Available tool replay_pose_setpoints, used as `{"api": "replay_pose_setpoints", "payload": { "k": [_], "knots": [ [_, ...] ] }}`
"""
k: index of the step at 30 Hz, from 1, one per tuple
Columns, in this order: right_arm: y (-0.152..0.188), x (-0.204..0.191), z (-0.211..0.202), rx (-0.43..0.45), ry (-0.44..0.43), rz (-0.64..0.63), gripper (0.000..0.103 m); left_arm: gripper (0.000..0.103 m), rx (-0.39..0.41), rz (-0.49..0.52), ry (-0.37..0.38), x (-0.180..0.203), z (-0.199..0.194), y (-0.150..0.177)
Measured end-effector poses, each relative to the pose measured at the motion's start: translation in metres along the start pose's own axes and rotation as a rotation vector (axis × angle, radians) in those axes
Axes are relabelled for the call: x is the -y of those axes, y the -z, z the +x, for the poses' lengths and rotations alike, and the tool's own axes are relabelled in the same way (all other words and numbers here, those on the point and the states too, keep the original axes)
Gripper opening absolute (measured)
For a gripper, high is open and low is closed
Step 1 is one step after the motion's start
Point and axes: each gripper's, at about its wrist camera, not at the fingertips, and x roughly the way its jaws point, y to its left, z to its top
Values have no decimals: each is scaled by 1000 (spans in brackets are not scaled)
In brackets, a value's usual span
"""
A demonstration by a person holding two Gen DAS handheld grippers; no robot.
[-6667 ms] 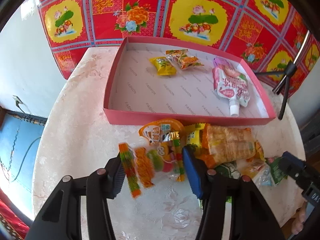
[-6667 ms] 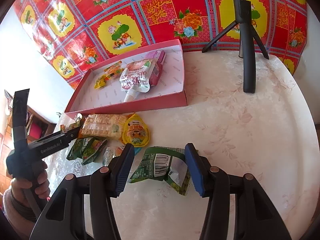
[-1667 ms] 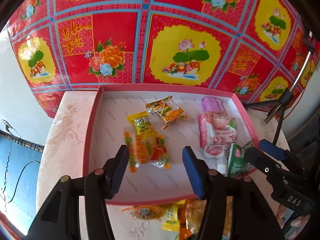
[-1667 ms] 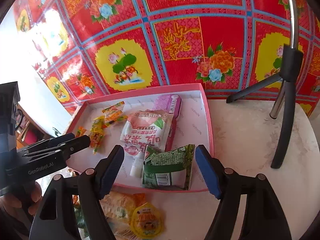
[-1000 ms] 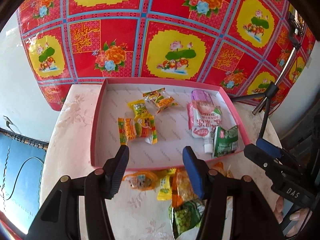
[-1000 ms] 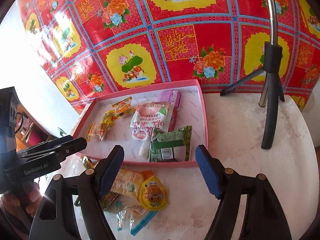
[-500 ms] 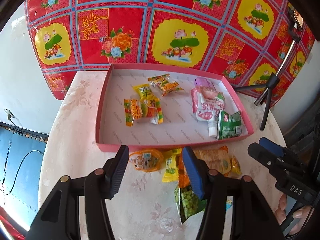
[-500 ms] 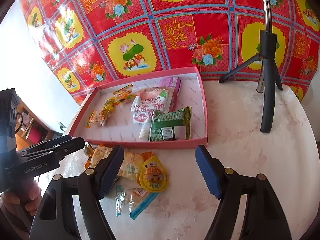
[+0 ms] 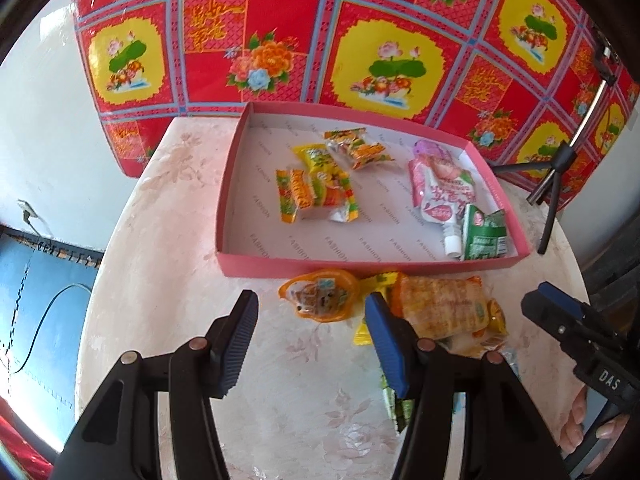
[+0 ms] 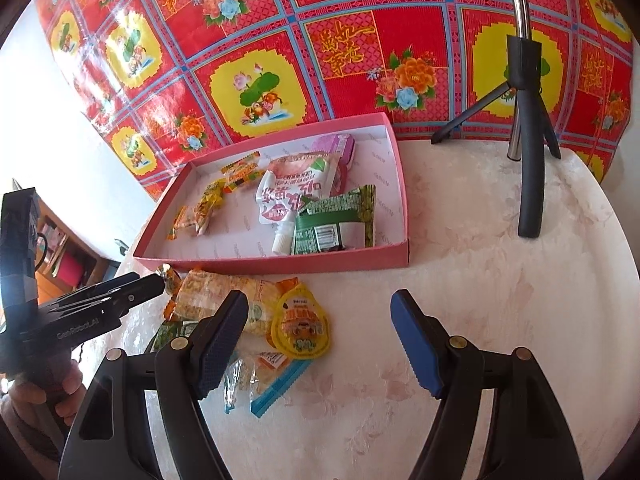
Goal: Organize snacks
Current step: 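Withdraw both open tools from the box back to the remaining snacks, then grasp the orange-rimmed jelly cup with the left tool while the right tool reaches the wafer packet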
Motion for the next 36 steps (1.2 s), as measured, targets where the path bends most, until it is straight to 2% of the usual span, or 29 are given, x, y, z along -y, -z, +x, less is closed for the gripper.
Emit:
{"api": "replay_pose_setpoints", "payload": {
  "k": [5, 11, 17, 28, 36],
  "knots": [
    [3, 1, 2, -13, -1, 3, 76, 58, -11, -31, 0, -5, 8, 1],
    [2, 1, 4, -22, 0, 10, 76, 46, -16, -21, 6, -3, 16, 1],
    [3, 0, 7, -34, -3, 6, 76, 46, 5, 7, -7, 5, 19, -2],
    [3, -4, 7, -36, -7, -8, 76, 46, 42, 95, -127, 25, 21, 2],
    [2, -6, 4, -29, -5, -21, 76, 44, 40, 76, -92, 18, 15, 3]
  ]
}}
